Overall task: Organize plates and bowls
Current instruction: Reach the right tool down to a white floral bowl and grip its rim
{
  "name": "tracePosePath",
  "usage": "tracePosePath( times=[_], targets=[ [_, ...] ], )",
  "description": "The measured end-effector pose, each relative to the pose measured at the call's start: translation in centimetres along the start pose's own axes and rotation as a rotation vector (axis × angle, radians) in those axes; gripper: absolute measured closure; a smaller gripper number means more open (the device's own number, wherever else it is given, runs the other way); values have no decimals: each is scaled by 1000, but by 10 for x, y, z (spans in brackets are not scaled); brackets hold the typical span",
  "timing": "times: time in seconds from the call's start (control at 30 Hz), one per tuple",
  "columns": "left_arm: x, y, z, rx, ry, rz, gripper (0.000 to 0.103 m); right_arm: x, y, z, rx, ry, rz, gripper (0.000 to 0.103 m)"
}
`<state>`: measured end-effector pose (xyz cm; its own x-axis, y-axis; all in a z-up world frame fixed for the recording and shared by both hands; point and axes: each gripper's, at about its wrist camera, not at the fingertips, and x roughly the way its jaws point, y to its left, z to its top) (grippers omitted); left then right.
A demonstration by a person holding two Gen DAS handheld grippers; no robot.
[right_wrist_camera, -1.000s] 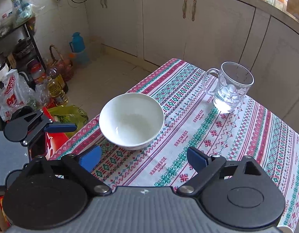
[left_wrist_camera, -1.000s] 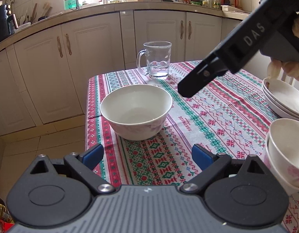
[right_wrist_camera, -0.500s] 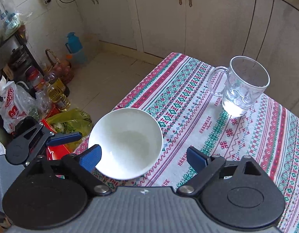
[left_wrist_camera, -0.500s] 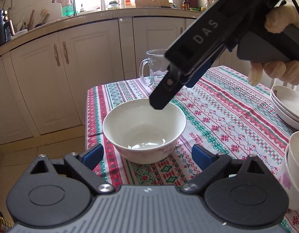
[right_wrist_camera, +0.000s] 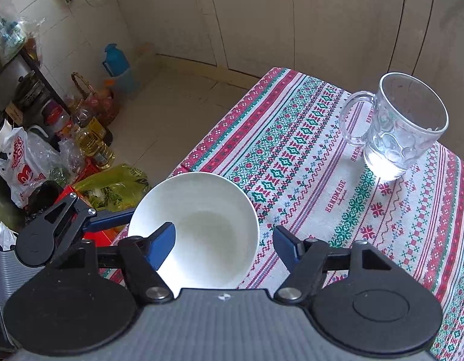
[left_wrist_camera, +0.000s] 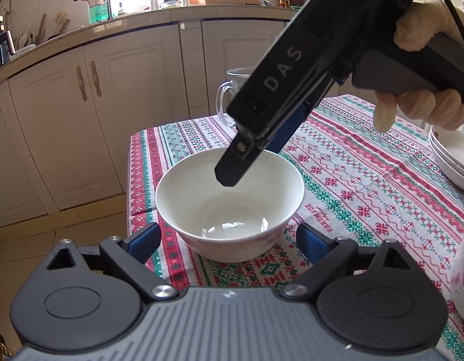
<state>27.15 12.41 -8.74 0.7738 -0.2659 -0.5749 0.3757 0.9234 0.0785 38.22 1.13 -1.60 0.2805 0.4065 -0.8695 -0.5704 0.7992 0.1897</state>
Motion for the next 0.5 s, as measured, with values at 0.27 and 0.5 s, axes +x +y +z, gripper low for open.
tracePosePath(
  times=[0.27,0.5],
  targets=[
    [6,0,3,24,-13,-6,11,12,-7,0,15,9,16,37],
    [5,1,4,24,-13,-10,11,14,-10,0,23,4,34,43]
  ],
)
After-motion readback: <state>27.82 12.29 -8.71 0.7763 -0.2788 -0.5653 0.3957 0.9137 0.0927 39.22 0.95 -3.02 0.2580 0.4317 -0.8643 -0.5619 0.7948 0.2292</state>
